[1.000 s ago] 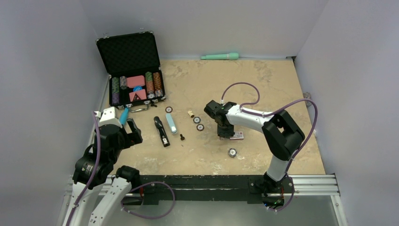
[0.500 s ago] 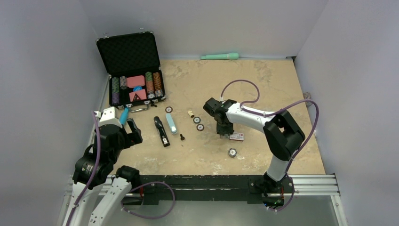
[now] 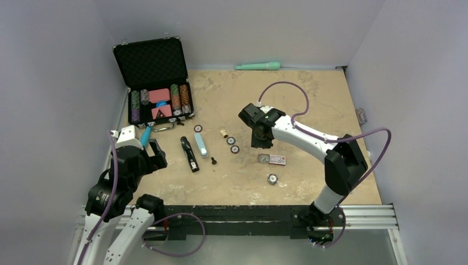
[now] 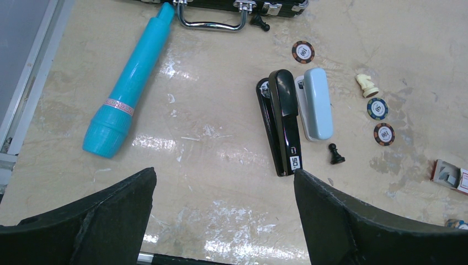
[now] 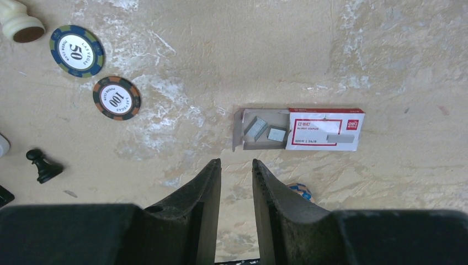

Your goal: Unload the staples from the stapler

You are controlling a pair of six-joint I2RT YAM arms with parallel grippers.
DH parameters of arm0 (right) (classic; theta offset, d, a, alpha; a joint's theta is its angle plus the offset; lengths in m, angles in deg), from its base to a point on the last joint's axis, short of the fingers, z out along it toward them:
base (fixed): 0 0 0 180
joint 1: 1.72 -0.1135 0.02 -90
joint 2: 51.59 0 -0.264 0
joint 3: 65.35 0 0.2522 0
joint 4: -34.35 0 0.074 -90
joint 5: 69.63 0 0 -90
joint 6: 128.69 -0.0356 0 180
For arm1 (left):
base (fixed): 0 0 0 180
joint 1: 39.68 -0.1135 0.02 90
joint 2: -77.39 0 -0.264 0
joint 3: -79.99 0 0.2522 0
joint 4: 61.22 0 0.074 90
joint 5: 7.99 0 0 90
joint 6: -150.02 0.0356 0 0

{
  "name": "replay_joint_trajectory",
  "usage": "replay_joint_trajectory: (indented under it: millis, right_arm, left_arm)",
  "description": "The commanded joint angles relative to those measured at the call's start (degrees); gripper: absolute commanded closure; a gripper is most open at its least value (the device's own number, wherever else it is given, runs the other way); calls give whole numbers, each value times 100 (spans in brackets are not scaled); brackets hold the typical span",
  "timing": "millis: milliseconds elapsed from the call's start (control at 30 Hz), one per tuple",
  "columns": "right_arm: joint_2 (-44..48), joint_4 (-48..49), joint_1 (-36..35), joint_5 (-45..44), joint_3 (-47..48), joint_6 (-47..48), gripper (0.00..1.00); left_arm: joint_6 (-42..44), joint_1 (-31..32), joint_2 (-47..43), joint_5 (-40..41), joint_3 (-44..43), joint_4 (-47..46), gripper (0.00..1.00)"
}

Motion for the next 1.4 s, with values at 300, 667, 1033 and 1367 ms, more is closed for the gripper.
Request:
replay_joint_trajectory:
  millis: [300, 667, 1033, 1367]
  right_arm:
    - [1167, 280, 585, 604, -707, 45, 68]
    - [2077, 278, 1077, 625, -1594, -338, 17]
    - [2335, 630, 2309, 930, -2245, -185, 24]
    - [2278, 967, 3419, 1211, -2611, 200, 45]
  left_arm:
    - [160, -22, 91, -274, 147, -360, 2]
    - [215, 144, 229, -282, 255, -476, 0]
    - [427, 241, 1465, -2619, 88, -905, 10]
    - [263, 935, 3315, -3772, -71, -2053, 36]
